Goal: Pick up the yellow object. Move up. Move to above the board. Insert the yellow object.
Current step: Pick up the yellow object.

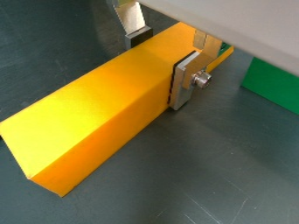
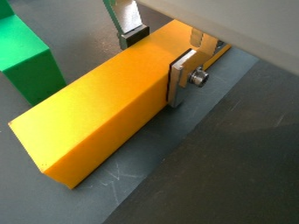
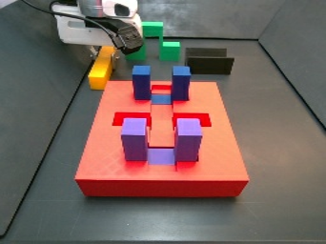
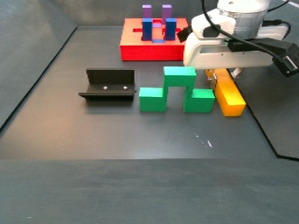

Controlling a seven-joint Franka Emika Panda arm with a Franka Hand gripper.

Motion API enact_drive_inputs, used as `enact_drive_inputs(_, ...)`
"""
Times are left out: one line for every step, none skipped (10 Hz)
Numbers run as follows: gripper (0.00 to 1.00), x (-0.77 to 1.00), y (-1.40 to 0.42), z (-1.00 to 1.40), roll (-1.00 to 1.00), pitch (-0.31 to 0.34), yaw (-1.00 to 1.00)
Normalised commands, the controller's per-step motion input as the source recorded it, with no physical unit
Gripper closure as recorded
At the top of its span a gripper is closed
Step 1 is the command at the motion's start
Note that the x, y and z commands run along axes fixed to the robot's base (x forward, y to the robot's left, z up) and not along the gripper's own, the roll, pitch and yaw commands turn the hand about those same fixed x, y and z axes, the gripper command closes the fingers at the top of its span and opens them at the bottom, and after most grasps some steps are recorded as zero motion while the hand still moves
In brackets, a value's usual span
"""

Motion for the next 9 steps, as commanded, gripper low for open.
enact_drive_inputs(1.0, 0.0, 0.0, 0.0, 0.0, 0.0, 0.0)
enact_drive_inputs(1.0, 0.0, 0.0, 0.0, 0.0, 0.0, 0.0)
enact_drive_inputs(1.0, 0.0, 0.0, 0.0, 0.0, 0.0, 0.0)
enact_drive_inputs(1.0, 0.0, 0.0, 0.0, 0.0, 0.0, 0.0)
enact_drive_inputs(1.0, 0.0, 0.0, 0.0, 0.0, 0.0, 0.0)
enact_drive_inputs(1.0, 0.0, 0.0, 0.0, 0.0, 0.0, 0.0)
enact_drive_inputs(1.0, 0.0, 0.0, 0.0, 0.0, 0.0, 0.0)
enact_drive_inputs(1.0, 0.0, 0.0, 0.0, 0.0, 0.0, 0.0)
enact_drive_inputs(1.0, 0.0, 0.0, 0.0, 0.0, 0.0, 0.0)
